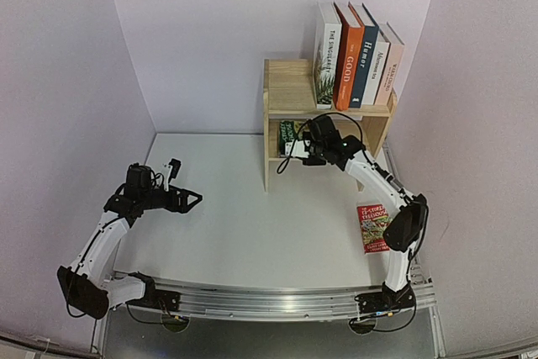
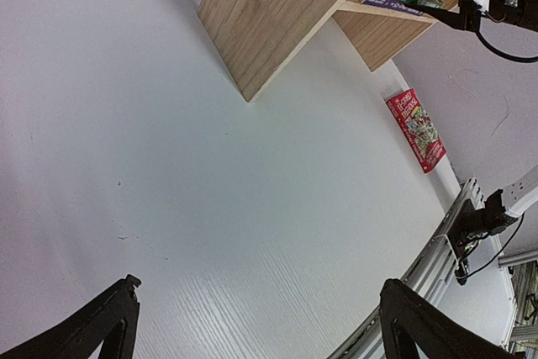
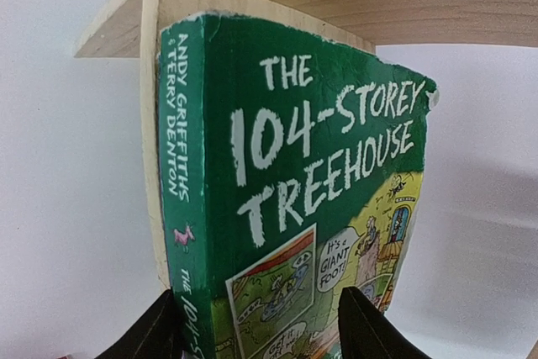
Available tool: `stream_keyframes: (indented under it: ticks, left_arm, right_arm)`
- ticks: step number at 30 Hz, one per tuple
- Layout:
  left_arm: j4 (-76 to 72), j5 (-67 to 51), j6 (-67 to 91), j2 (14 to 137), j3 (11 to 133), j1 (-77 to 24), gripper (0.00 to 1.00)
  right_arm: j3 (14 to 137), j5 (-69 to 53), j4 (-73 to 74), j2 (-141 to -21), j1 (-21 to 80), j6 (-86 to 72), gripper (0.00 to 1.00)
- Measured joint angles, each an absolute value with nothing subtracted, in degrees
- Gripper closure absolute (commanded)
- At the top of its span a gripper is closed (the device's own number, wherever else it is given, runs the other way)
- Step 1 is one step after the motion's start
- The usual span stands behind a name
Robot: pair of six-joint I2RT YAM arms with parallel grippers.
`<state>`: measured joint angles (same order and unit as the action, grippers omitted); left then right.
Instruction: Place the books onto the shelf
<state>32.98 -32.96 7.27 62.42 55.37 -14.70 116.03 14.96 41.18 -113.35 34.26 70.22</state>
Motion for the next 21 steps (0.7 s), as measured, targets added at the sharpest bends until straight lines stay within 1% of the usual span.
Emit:
stream_keyframes:
  ticks: [5,12,15,18,21]
  left_arm:
    - [33.0,-33.0,7.3,62.4,55.4,-14.7,0.00]
    - [33.0,-33.0,7.2,62.4,55.4,-14.7,0.01]
    - [33.0,-33.0,7.2,62.4,55.4,-14.7,0.01]
    - [33.0,-32.9,7.1,62.4,55.4,-14.7,0.01]
    - [33.0,-32.9,7.0,61.9,55.4,-14.7,0.01]
  right_arm:
    - [116.0,14.9,41.1,-114.5,34.3,70.2,0.38]
    - [116.0,15.0,40.7,-114.8,34.0,69.5,0.31]
    - [116.0,15.3,40.5,-114.8,34.1,68.7,0.30]
    - [115.7,17.2,40.3,-114.6,34.7,65.6,0.29]
    - [112.5,18.7,40.0,-112.3,36.3,60.3,0.29]
